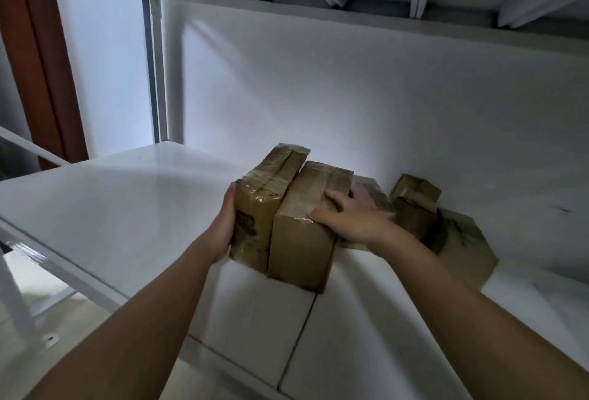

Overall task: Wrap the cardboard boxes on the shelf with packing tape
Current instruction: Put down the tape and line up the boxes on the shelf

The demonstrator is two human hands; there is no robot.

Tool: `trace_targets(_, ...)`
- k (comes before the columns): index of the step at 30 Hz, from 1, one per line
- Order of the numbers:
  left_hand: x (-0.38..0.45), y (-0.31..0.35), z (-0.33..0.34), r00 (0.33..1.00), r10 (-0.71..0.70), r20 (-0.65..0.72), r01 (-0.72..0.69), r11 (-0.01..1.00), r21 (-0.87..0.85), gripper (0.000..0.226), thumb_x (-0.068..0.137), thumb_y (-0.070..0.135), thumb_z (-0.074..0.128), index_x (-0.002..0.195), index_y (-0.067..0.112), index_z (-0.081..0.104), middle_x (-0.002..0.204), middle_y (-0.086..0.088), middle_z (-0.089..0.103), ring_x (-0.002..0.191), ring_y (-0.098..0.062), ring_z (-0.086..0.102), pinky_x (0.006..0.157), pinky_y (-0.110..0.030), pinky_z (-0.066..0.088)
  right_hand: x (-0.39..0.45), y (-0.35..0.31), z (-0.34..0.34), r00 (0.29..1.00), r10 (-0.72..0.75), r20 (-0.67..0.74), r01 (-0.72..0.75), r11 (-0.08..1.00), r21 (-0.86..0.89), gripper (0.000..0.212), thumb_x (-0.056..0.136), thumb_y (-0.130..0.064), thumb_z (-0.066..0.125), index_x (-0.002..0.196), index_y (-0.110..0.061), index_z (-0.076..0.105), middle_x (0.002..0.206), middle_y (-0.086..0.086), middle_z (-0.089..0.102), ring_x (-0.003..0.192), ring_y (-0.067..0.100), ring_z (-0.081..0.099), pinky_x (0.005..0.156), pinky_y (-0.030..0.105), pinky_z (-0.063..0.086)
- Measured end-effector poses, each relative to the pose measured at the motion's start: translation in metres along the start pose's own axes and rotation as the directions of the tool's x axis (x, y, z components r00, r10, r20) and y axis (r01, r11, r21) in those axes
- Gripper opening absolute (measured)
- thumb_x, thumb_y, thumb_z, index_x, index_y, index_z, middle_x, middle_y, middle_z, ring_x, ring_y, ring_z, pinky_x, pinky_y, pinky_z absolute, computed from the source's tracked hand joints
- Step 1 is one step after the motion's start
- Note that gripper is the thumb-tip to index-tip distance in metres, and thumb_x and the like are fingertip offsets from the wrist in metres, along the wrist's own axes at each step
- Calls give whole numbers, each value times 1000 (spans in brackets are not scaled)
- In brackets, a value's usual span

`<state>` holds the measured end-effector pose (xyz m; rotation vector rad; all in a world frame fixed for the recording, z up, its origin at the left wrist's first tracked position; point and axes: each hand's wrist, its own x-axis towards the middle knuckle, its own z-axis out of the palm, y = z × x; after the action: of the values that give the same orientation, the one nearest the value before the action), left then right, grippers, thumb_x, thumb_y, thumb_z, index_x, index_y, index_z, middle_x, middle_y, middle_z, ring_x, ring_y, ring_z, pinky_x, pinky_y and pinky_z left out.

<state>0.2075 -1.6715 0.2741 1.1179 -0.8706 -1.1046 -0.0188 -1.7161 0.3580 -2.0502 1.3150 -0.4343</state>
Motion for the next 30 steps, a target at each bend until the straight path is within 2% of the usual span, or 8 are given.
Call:
trace_targets(4, 12, -8, 5, 999, -16, -36, 13, 998, -67, 69, 82, 82, 18, 96, 45, 74, 105, 4, 73, 93, -10, 69, 65, -25, 56, -9, 2, -5, 999, 5, 48, -8, 997, 82, 78, 79, -56, 63, 146, -33, 31, 124, -7, 45, 87, 2, 57, 60, 13, 51)
trace_targets(8, 13, -4, 11, 993, 37, -109, -37, 999, 7, 60, 92, 66, 24, 98, 34, 74, 101, 2, 73, 94, -14, 69, 75, -30, 52, 3, 13, -26, 986, -5, -168, -4, 999, -53, 69, 82, -62, 52, 138, -23, 41, 132, 5, 51, 109, 27, 60, 89, 42, 53)
trace_targets(11, 8, 7, 15, 908, 123, -400, -86, 990, 108, 32, 90, 38, 41, 76, 23, 67, 79, 5, 67, 84, -17, 60, 72, -31, 46, 22, 39, -50, 918, 65, -392, -109, 990, -91, 58, 91, -52, 47, 137, -18, 41, 133, 11, 53, 114, 30, 56, 88, 33, 46)
trace_targets(16, -4, 45, 37, 766, 364, -530, -313, 931, 188, 33, 88, 31, 36, 86, 24, 68, 92, 13, 69, 94, -9, 63, 79, -19, 43, 44, 78, -45, 958, 168, -232, -230, 933, -275, 79, 84, -59, 57, 148, -24, 25, 151, 15, 29, 132, 36, 37, 97, 38, 38)
trace_targets(20, -15, 67, 68, 649, 717, -256, -344, 576, 742, 48, 83, 56, 32, 103, 30, 67, 106, 15, 65, 108, -10, 54, 88, -24, 37, 53, 86, -25, 912, 171, -372, -285, 918, -276, 80, 77, -60, 63, 143, -28, 32, 151, 17, 21, 135, 40, 28, 106, 49, 34)
trace_targets(24, -11, 72, 103, 953, 278, 122, -128, 4, 992, 88, 68, 89, 28, 137, 37, 45, 150, 3, 37, 141, -24, 26, 108, -66, 0, 42, 76, -27, 851, 165, -499, -347, 890, -297, 71, 73, -56, 62, 136, -29, 42, 137, 18, 37, 123, 39, 39, 95, 42, 36)
trace_targets(26, -8, 67, 111, 990, 80, 118, -110, -91, 990, 100, 66, 92, 28, 147, 34, 30, 159, 2, 15, 147, -28, 6, 103, -71, -9, 29, 70, -35, 848, 156, -506, -366, 863, -348, 71, 71, -63, 56, 133, -31, 43, 134, 19, 40, 121, 38, 40, 93, 41, 36)
trace_targets(30, -5, 65, 118, 994, 37, 103, -98, -115, 989, 103, 65, 93, 26, 149, 35, 26, 161, 2, 8, 147, -31, -1, 102, -72, -8, -14, 61, -42, 919, 149, -365, -330, 797, -506, 93, 67, -82, 51, 143, -32, 31, 143, 17, 32, 126, 39, 36, 98, 43, 36)
